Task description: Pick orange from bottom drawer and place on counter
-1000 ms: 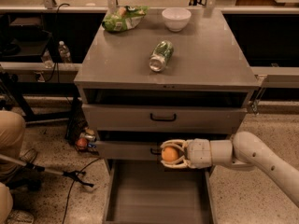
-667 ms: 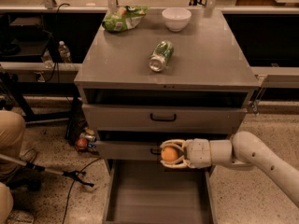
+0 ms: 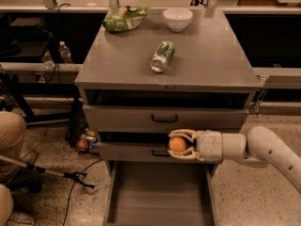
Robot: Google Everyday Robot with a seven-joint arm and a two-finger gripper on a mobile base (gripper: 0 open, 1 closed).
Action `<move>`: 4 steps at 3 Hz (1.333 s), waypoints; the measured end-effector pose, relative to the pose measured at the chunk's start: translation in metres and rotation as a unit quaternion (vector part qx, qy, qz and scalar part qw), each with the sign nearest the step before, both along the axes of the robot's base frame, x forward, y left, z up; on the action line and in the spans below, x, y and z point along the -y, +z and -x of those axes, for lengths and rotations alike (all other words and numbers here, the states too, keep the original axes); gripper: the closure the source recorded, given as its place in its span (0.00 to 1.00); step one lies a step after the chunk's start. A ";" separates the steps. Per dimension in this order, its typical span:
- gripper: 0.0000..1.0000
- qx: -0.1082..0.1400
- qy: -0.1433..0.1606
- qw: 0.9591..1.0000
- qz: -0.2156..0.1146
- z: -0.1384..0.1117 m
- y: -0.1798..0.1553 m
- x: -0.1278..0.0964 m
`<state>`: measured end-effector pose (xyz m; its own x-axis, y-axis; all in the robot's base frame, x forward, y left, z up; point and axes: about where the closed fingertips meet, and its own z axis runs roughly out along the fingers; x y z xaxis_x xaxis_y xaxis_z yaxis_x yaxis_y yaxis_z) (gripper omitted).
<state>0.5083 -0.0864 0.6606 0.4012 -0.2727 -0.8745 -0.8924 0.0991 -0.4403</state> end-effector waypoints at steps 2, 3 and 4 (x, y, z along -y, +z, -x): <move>1.00 0.026 -0.052 0.998 -0.004 -0.010 0.051 0.018; 1.00 0.025 -0.054 0.998 -0.014 -0.011 0.057 0.020; 1.00 0.029 -0.066 0.997 -0.019 -0.022 0.096 0.035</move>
Offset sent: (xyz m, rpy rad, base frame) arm 0.0074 -0.0136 0.0395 0.0040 -0.0416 -0.0813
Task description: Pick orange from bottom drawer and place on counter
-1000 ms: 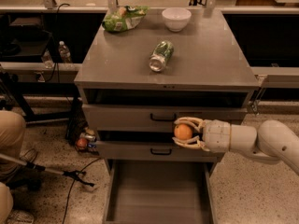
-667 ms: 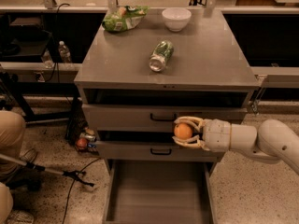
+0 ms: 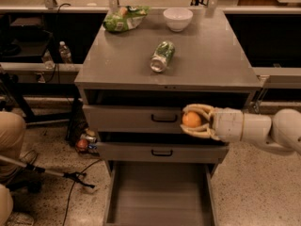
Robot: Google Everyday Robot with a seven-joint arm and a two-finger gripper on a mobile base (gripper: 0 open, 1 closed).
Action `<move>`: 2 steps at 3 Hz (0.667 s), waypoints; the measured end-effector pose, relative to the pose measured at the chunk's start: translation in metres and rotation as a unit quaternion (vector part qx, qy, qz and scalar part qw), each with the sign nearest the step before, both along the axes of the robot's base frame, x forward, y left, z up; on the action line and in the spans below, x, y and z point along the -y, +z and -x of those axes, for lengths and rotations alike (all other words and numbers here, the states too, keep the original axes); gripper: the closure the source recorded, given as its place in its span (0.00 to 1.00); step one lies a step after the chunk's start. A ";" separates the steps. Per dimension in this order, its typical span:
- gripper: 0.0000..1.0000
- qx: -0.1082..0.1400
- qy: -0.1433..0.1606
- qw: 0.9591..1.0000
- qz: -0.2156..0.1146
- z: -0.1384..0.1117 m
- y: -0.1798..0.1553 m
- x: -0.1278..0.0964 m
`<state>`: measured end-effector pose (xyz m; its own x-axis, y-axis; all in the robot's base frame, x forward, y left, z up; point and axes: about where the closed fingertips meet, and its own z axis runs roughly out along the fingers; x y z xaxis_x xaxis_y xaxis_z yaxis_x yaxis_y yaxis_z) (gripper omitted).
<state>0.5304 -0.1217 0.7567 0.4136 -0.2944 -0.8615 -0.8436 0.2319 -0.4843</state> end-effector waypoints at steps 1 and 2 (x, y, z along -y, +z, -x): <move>1.00 0.007 -0.007 1.000 0.009 -0.009 0.029 0.007; 1.00 0.001 -0.020 1.000 0.014 -0.023 0.056 0.011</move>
Offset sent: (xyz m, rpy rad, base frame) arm 0.0404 -0.0214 0.0895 -0.0392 0.0174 -0.0824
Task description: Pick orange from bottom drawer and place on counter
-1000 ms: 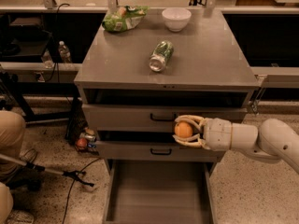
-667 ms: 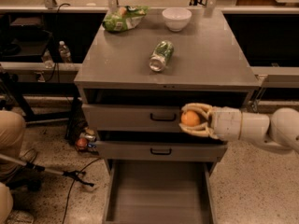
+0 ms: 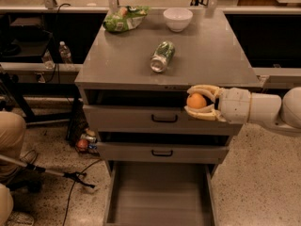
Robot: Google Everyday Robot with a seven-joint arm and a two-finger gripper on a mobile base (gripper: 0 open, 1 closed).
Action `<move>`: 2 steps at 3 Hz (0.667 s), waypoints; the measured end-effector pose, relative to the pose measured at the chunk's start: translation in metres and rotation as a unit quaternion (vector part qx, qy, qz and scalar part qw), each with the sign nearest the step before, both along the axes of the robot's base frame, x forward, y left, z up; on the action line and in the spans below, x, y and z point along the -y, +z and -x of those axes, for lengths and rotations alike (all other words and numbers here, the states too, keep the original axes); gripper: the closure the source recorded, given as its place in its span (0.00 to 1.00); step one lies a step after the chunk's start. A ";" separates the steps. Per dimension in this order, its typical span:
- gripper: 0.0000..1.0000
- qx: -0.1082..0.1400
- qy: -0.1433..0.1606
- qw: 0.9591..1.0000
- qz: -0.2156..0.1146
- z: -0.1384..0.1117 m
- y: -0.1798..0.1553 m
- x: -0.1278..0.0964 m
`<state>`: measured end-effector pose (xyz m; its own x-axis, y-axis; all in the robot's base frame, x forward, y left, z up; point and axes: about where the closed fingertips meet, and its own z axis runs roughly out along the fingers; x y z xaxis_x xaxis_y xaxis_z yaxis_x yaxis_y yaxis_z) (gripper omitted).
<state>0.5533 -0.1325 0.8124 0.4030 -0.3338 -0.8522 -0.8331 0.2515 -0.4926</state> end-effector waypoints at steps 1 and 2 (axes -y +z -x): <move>1.00 -0.011 -0.013 1.000 0.013 -0.021 0.028 -0.001; 1.00 -0.019 -0.020 0.999 0.022 -0.035 0.041 -0.003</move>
Offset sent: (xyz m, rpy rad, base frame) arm 0.0516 -0.0012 0.0563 -0.0665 0.0565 -0.0655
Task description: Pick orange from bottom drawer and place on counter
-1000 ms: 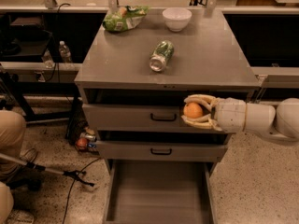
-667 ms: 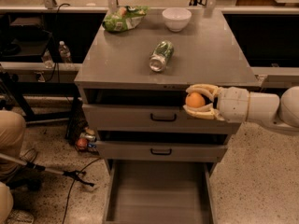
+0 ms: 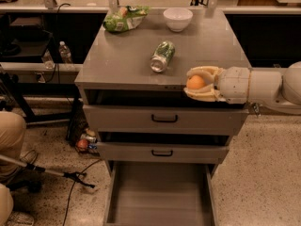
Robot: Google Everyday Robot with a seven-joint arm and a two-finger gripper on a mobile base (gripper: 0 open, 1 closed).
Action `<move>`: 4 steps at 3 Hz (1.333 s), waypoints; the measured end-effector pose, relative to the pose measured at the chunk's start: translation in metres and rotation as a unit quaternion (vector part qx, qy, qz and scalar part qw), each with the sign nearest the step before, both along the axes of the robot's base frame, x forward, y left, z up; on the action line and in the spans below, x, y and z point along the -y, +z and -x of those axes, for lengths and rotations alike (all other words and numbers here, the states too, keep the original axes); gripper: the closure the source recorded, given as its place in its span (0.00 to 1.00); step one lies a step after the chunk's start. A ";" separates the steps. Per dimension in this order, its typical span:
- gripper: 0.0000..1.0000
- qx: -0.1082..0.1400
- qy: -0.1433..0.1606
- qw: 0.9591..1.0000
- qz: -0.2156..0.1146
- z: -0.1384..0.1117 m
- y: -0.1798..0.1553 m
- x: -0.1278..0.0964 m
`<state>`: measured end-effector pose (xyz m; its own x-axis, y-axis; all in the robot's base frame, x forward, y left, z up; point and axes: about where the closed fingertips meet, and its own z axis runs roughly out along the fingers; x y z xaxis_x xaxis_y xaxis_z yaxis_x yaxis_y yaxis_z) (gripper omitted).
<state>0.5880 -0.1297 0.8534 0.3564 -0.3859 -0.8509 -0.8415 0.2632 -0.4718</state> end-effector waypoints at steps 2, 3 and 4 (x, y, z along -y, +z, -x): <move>1.00 -0.004 -0.010 1.000 0.003 -0.047 0.020 0.003; 1.00 -0.009 -0.021 1.000 -0.006 -0.085 0.030 0.009; 1.00 -0.024 -0.036 0.999 -0.011 -0.111 0.031 0.011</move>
Offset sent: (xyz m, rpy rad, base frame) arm 0.0795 -0.0156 0.0341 0.0020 -0.0005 -0.0473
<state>0.6994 -0.1403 0.8841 0.2863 -0.3892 -0.8755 -0.8420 0.3340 -0.4238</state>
